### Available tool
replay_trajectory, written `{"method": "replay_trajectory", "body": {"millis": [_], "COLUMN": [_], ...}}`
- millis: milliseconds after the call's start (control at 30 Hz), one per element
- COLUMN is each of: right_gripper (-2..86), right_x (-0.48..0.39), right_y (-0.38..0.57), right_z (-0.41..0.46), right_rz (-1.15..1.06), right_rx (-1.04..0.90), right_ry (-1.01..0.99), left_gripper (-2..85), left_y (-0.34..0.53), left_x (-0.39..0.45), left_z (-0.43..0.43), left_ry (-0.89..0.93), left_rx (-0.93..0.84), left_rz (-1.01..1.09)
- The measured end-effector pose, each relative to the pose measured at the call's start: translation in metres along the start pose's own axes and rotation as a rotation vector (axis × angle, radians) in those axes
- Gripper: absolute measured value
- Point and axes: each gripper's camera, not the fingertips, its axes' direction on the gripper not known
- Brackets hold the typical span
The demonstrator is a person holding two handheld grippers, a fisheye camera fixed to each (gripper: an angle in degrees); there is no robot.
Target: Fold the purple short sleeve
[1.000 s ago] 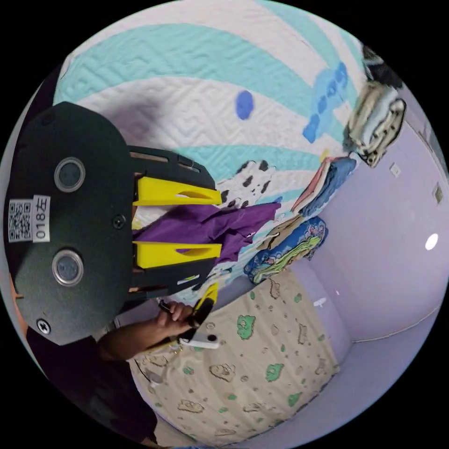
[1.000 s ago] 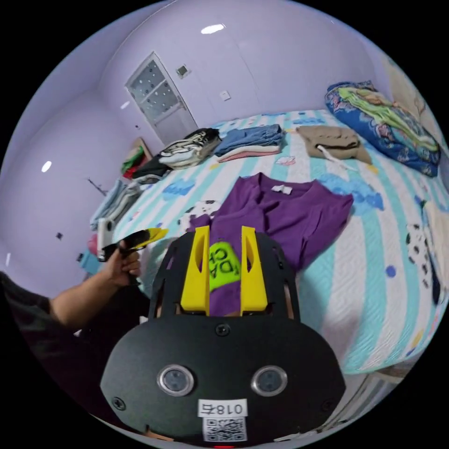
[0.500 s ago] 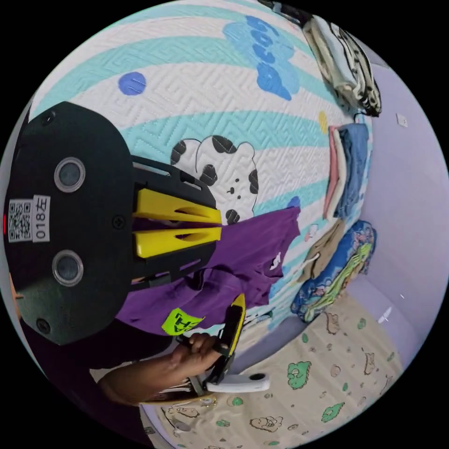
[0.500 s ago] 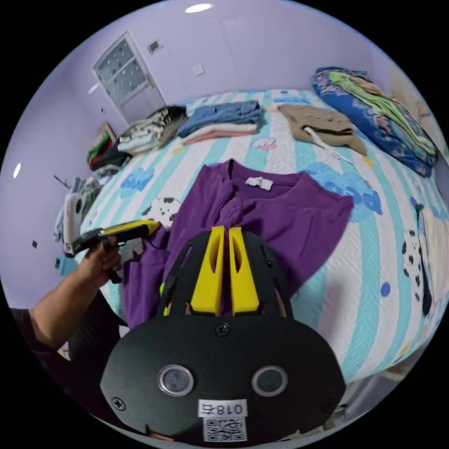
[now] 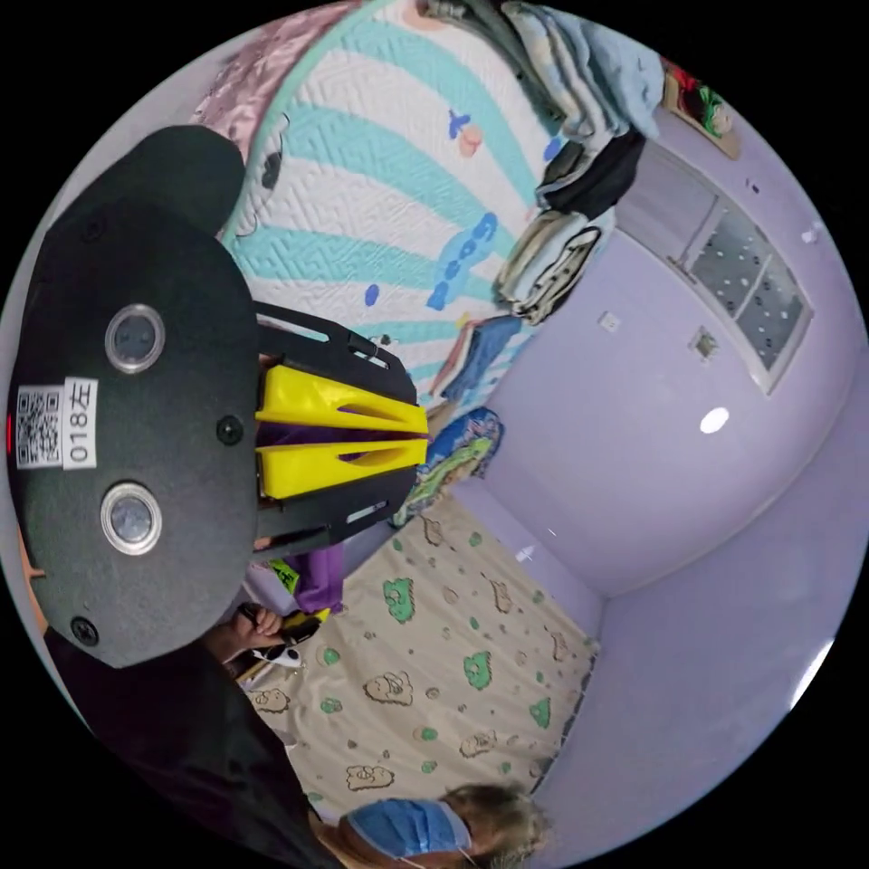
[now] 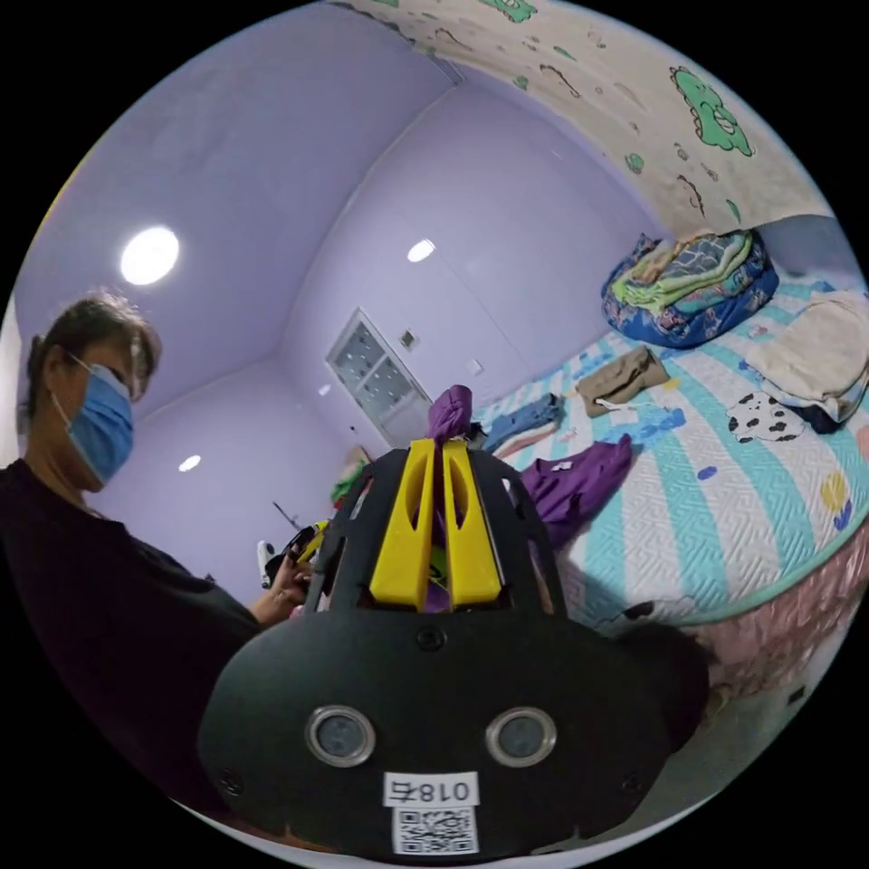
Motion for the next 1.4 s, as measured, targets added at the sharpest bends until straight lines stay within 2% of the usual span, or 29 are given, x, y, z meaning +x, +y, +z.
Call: {"method": "replay_trajectory", "body": {"millis": [133, 267, 333, 433, 633, 833, 1000, 1133, 1200, 1300, 1400], "right_gripper": [0.3, 0.3, 0.2, 0.2, -0.3, -0.4, 0.0, 0.2, 0.0, -0.1, -0.1], "right_x": [-0.022, -0.042, -0.036, -0.019, 0.005, 0.031, 0.052, 0.055, 0.053, 0.043, 0.037], "right_y": [0.038, 0.073, 0.092, 0.128, 0.179, 0.22, 0.237, 0.224, 0.213, 0.187, 0.167], "right_z": [-0.068, -0.111, -0.123, -0.128, -0.13, -0.138, -0.148, -0.163, -0.17, -0.176, -0.156], "right_rz": [-0.071, -0.174, -0.144, -0.068, -0.037, -0.035, 0.054, 0.055, 0.041, -0.024, -0.074], "right_rx": [0.045, 0.001, -0.027, -0.109, -0.301, -0.514, -0.585, -0.678, -0.675, -0.545, -0.453], "right_ry": [-0.133, -0.155, -0.139, -0.079, 0.045, 0.113, 0.023, -0.062, -0.081, -0.099, -0.047], "left_gripper": [-0.8, -0.8, -0.8, -0.8, -0.8, -0.8, -0.8, -0.7, -0.3, 2.9, 6.2], "left_y": [0.015, 0.036, 0.059, 0.094, 0.13, 0.153, 0.167, 0.16, 0.154, 0.142, 0.121], "left_x": [0.032, 0.048, 0.03, 0.01, -0.014, -0.057, -0.076, -0.075, -0.073, -0.065, -0.047], "left_z": [-0.099, -0.157, -0.18, -0.191, -0.193, -0.195, -0.197, -0.205, -0.212, -0.217, -0.201], "left_ry": [0.023, 0.009, -0.001, -0.046, -0.177, -0.134, -0.05, -0.029, -0.06, -0.071, -0.109], "left_rx": [0.101, 0.116, 0.071, -0.022, -0.195, -0.28, -0.271, -0.26, -0.241, -0.205, -0.248], "left_rz": [0.059, 0.082, -0.029, -0.156, -0.22, -0.395, -0.509, -0.502, -0.481, -0.435, -0.323]}}
